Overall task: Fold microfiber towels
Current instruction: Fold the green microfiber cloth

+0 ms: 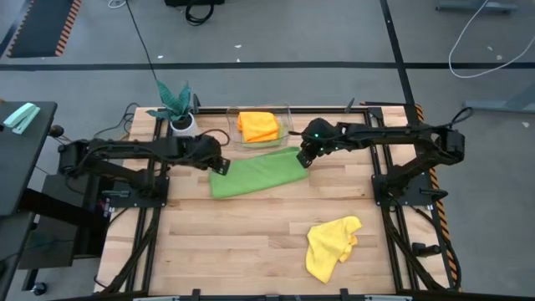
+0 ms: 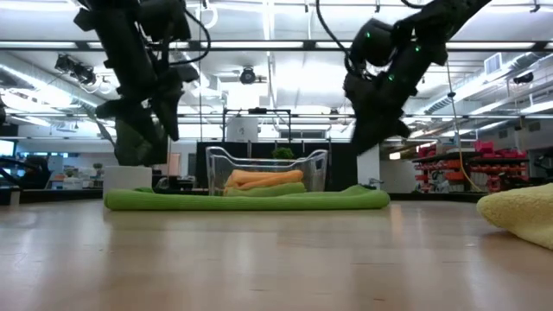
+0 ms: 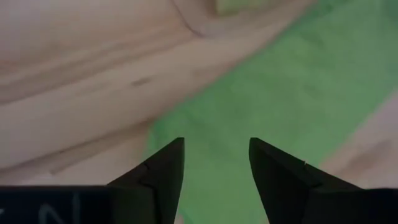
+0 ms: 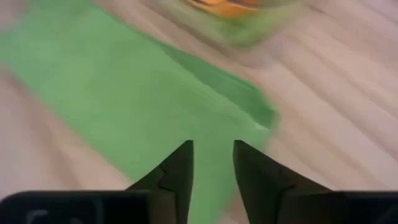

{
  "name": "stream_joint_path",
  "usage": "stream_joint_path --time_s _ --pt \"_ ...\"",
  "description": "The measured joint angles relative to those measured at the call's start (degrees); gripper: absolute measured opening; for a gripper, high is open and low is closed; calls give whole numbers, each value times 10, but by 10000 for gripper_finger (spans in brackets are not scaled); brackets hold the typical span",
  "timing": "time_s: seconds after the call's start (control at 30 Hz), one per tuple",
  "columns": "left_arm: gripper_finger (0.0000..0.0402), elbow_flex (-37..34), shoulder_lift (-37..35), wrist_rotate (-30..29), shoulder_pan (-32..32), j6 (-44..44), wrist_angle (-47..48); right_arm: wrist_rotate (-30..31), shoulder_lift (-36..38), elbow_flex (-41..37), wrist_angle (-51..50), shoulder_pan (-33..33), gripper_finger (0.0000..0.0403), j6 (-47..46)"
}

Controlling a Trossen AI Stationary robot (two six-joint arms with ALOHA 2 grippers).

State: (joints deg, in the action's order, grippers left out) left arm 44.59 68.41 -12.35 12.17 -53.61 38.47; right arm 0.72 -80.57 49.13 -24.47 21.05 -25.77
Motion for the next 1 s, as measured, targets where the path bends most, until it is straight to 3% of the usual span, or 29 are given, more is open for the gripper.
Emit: stream_joint_path --time_s 0.17,0.3,0.5,0.77,1.0 --pt "173 0 7 0 -59 -3 -22 -39 -22 1 53 -22 63 -13" --pt "165 0 12 -35 -100 -32 -36 -40 -56 0 50 -20 8 -7" --pt "154 0 18 -81 -142 -69 -47 -49 -112 0 55 -13 7 -5" --pt "138 0 49 -86 -177 -92 -48 -51 -162 0 43 -11 4 -25" --pt "128 0 110 -87 -217 -120 -56 -31 -155 3 -34 -78 3 -78"
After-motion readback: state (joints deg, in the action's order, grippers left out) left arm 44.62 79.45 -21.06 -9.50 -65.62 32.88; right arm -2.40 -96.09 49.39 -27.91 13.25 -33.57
